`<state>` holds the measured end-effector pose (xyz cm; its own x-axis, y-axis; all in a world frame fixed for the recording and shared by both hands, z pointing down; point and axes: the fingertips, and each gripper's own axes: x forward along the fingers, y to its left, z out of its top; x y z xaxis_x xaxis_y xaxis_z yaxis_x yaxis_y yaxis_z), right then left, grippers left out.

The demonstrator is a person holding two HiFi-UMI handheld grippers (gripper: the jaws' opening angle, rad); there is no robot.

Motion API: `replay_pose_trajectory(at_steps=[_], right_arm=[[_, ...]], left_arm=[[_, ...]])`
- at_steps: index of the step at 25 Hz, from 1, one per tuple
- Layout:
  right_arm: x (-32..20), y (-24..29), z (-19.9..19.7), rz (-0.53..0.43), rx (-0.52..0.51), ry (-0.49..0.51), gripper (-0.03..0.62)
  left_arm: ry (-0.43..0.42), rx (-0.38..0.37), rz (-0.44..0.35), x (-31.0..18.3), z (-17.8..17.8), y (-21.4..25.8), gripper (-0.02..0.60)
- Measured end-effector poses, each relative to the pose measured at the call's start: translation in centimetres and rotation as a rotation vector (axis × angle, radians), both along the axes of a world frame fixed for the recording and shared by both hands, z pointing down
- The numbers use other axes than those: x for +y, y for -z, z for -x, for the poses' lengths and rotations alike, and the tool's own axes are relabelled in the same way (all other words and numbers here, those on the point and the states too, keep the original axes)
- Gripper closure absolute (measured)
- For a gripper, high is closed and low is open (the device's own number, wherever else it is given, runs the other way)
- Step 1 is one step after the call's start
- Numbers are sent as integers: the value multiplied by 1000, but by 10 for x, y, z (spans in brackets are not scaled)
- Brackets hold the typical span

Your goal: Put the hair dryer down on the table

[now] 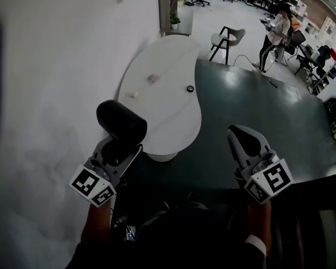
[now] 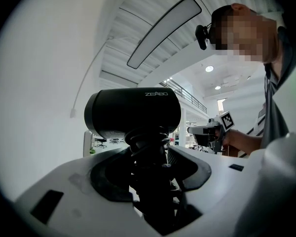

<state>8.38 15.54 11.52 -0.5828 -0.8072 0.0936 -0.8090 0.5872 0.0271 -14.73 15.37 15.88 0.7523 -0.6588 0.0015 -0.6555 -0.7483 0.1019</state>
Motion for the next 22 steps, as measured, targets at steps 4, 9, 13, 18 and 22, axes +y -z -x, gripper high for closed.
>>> replay_pose_trajectory(at_steps=[4, 9, 13, 18, 22], right_arm=[[-17, 7, -18, -18, -27, 27, 585], [-33, 4, -46, -25, -30, 66, 585], [-44, 5, -67, -26, -39, 79, 585], [-55, -1, -79, -24, -45, 104, 585], [-67, -5, -79, -3, -39, 90, 585]], left_arm=[[22, 5, -7, -11, -22, 3, 368], [45, 1, -8, -22, -51, 2, 368], [59, 0, -20, -28, -74, 4, 368], [66, -3, -20, -35, -92, -2, 368], [62, -7, -15, -44, -92, -4, 368]])
